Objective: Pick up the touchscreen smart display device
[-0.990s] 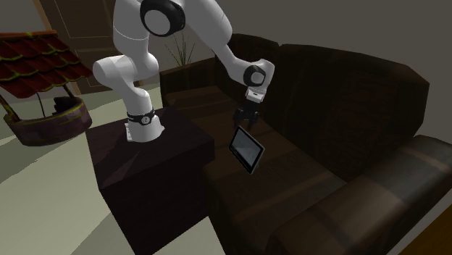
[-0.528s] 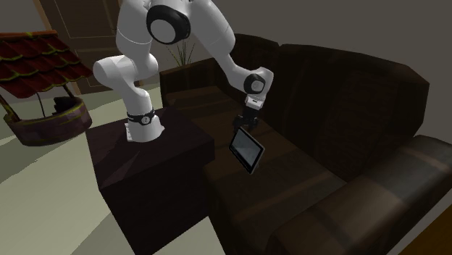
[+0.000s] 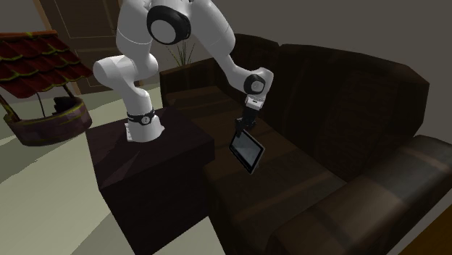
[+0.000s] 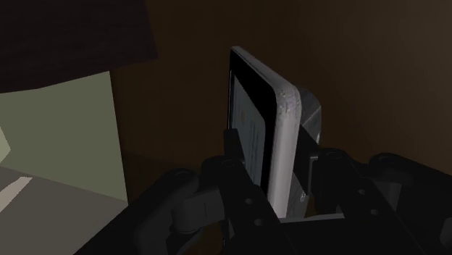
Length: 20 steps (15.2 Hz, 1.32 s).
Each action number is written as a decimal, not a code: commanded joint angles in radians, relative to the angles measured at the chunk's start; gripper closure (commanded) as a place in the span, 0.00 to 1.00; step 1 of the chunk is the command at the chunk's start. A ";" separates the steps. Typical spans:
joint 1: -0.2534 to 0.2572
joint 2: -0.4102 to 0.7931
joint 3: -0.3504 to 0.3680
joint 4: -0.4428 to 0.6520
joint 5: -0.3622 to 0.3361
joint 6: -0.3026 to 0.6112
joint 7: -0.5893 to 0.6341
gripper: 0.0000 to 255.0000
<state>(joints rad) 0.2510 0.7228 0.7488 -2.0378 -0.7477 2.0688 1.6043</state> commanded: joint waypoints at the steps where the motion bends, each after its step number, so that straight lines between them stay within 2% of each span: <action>1: 0.000 0.001 0.000 0.000 0.000 0.001 0.000 1.00; 20: -0.090 -0.168 0.120 -0.030 0.134 -0.099 -0.085 1.00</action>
